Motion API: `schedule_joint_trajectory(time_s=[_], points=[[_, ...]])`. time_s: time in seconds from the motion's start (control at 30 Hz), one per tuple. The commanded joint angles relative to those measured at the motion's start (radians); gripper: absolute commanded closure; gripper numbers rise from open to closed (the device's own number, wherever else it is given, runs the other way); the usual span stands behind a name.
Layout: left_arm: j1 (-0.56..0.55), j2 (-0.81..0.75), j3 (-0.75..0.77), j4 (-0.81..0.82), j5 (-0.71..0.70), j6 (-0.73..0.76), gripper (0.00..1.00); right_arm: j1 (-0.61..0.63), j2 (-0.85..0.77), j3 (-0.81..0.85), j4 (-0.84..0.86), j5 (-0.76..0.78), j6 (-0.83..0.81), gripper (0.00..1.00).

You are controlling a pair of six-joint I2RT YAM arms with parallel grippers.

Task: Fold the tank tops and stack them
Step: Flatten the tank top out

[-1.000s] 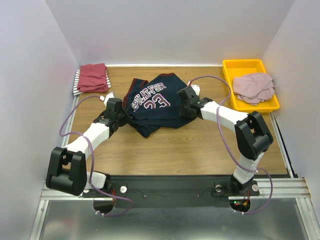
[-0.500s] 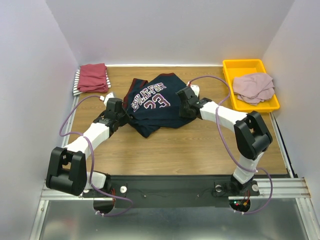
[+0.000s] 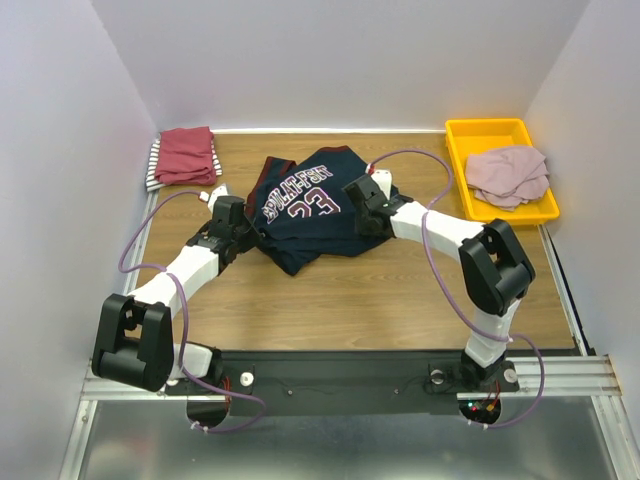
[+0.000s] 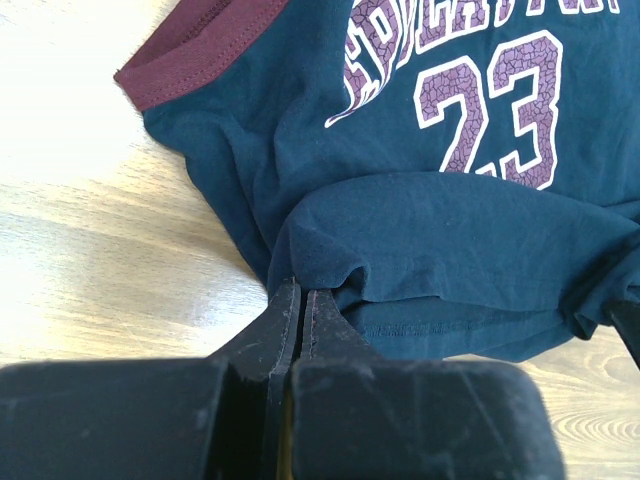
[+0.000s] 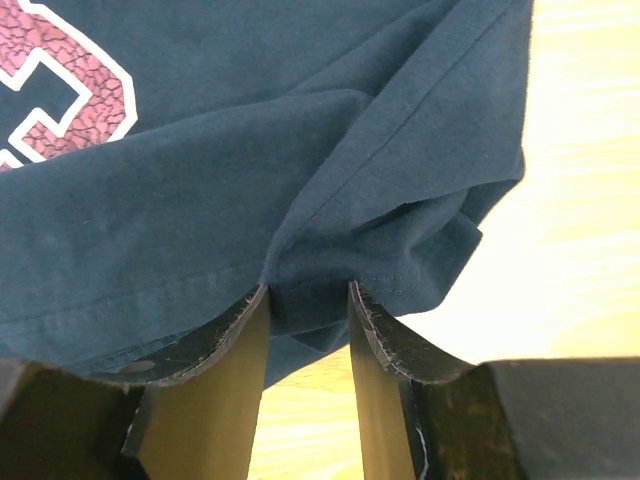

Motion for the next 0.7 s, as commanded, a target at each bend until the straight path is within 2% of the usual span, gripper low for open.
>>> schedule_joint_trajectory(time_s=[0.0,0.23,0.67], points=[[-0.001,-0.032,-0.017,0.025,0.001,0.005,1.00,0.018,0.010,0.052,-0.035,0.090,-0.010,0.57],[-0.001,-0.026,-0.019,0.029,0.001,0.003,1.00,0.049,0.021,0.085,-0.075,0.147,-0.014,0.53],[-0.001,-0.026,-0.024,0.033,0.004,0.006,1.00,0.063,0.054,0.105,-0.097,0.172,-0.014,0.53]])
